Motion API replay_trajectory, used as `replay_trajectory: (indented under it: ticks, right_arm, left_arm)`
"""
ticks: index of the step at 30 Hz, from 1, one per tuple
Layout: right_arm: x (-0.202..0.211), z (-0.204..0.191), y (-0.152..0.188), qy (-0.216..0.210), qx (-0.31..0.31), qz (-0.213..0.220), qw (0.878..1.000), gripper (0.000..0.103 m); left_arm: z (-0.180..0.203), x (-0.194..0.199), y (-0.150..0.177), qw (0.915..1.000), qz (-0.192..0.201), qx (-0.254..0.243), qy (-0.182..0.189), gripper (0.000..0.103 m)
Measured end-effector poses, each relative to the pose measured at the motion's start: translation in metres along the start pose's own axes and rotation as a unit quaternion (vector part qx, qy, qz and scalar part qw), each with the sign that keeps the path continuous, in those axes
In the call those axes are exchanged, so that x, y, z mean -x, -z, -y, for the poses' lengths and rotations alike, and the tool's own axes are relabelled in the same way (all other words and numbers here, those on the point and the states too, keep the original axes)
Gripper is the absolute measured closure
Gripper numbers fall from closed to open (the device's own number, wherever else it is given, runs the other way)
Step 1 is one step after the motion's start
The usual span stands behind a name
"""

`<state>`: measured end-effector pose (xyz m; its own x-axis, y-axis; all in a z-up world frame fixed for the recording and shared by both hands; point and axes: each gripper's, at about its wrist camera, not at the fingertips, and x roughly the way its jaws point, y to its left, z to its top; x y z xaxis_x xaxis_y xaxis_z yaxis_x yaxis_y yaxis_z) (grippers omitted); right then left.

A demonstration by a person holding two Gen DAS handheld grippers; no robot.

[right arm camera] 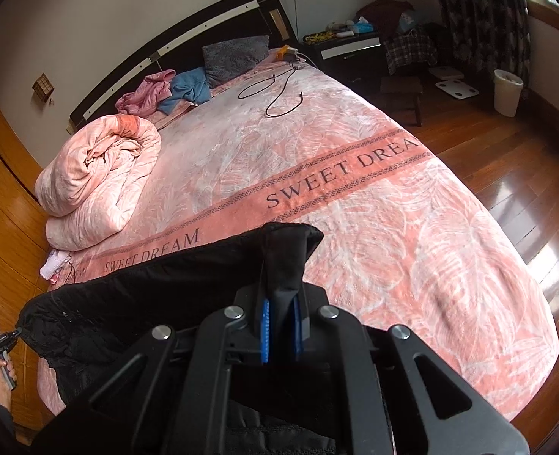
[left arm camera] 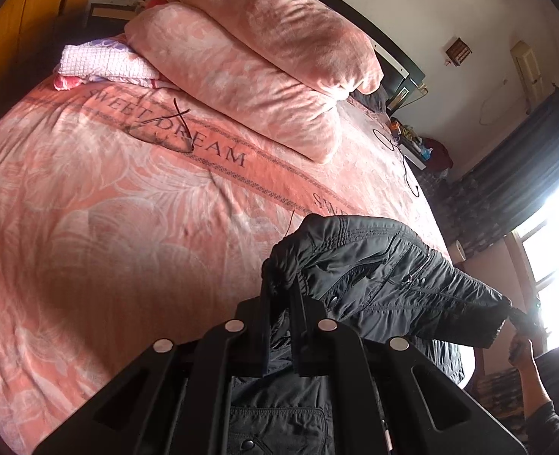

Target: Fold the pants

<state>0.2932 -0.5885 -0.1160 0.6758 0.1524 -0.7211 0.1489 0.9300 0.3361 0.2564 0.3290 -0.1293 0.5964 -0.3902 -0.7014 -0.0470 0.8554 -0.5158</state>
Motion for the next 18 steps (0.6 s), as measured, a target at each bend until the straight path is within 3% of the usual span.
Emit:
replay_trajectory:
  ticks: [18]
  right_arm:
    - [0.047, 0.024, 0.089, 0.036, -0.024, 0.036, 0.998, 0.092]
  left_arm:
    - [-0.035, 0.033, 0.084, 0.9991, 0.005, 0.038, 0.018, 0.095]
